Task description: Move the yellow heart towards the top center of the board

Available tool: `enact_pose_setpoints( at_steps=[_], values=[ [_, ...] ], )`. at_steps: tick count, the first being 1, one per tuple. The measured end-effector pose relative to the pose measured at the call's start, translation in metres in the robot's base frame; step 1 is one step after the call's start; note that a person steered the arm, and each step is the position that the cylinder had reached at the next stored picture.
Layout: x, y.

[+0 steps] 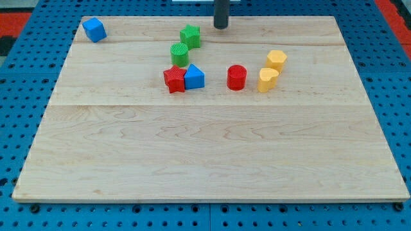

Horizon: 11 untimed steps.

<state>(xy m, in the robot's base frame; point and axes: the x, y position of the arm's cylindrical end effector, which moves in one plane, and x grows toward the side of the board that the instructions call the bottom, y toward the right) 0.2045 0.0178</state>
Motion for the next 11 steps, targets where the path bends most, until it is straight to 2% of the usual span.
enact_pose_setpoints(
  at_steps=[1,3,4,5,6,7,8,9,10,11],
  values=[
    [0.039,-0.059],
    [0.130,-0.049],
    [0.114,-0.017],
    [0.083,0.049],
    [0.058,0.163],
    [0.093,0.222],
    [0.189,0.231],
    [0.219,0.167],
    [0.178,0.098],
    [0.156,0.058]
  ],
)
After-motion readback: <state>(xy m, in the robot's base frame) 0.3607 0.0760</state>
